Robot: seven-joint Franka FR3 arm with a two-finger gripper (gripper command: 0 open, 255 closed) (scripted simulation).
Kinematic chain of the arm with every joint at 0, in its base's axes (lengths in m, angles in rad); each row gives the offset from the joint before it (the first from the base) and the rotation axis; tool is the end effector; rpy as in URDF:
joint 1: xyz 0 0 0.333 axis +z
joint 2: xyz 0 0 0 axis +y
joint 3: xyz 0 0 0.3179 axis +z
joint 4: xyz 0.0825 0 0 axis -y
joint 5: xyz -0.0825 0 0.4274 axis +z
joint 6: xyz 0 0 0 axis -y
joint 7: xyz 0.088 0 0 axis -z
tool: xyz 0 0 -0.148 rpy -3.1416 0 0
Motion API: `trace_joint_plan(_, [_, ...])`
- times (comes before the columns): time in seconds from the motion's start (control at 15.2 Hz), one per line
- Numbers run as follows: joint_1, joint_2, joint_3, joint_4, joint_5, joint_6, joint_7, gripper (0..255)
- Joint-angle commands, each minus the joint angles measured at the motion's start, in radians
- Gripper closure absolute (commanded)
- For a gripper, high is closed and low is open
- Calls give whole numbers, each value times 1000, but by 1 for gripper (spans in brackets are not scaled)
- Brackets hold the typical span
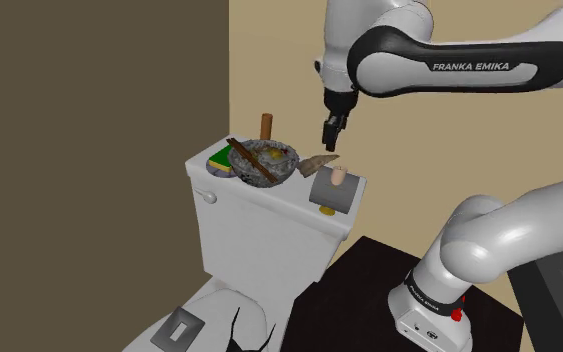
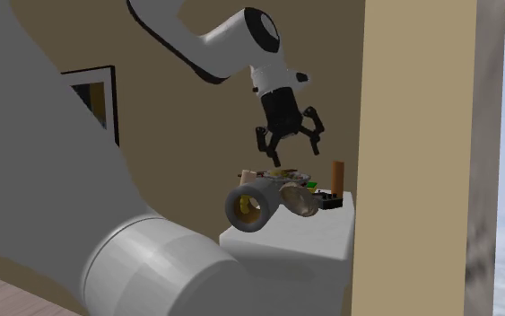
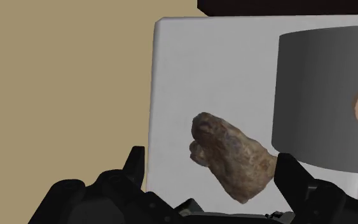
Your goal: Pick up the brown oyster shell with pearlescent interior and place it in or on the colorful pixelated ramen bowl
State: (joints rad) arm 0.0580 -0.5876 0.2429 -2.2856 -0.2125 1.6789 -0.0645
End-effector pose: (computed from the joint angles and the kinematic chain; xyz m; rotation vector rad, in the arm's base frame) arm 0.4019 0.1034 0.5209 2.7525 0.4872 -0.0006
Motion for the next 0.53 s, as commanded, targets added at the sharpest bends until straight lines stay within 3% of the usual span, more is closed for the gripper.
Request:
trace_joint_plan(0.0, [10,84,93,26,-83,-5,26,0])
trace_joint_plan(0.33, [25,297,289,59,-312,-46,101,0])
trace_joint_plan(0.46, [23,292,278,33,-318,-21,102,0])
